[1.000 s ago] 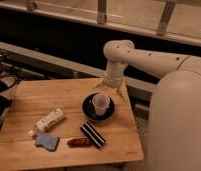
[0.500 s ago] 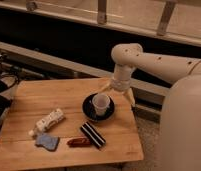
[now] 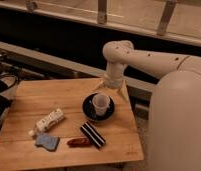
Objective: Pick up the ceramic cup
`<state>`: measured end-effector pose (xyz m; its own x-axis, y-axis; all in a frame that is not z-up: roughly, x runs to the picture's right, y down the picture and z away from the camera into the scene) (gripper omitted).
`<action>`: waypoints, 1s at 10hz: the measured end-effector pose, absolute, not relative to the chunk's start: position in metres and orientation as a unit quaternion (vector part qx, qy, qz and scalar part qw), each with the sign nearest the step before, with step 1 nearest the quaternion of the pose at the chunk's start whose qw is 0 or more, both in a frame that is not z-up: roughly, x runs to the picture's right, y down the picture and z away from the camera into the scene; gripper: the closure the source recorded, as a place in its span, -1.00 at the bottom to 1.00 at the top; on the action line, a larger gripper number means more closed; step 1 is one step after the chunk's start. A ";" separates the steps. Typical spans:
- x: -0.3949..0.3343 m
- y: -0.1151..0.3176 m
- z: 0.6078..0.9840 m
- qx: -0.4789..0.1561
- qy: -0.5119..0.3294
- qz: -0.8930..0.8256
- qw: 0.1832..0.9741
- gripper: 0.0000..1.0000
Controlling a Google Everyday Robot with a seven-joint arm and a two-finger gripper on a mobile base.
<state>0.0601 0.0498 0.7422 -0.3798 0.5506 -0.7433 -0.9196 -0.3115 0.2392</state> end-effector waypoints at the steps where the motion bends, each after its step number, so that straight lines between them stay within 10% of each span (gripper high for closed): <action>1: 0.064 0.052 0.744 -0.273 0.338 0.763 0.480 -1.00; 10: 0.077 0.101 0.786 -0.298 0.354 0.799 0.384 -1.00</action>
<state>0.0765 0.1014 0.7861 -0.5267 0.4021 -0.7489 -0.8251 -0.4538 0.3366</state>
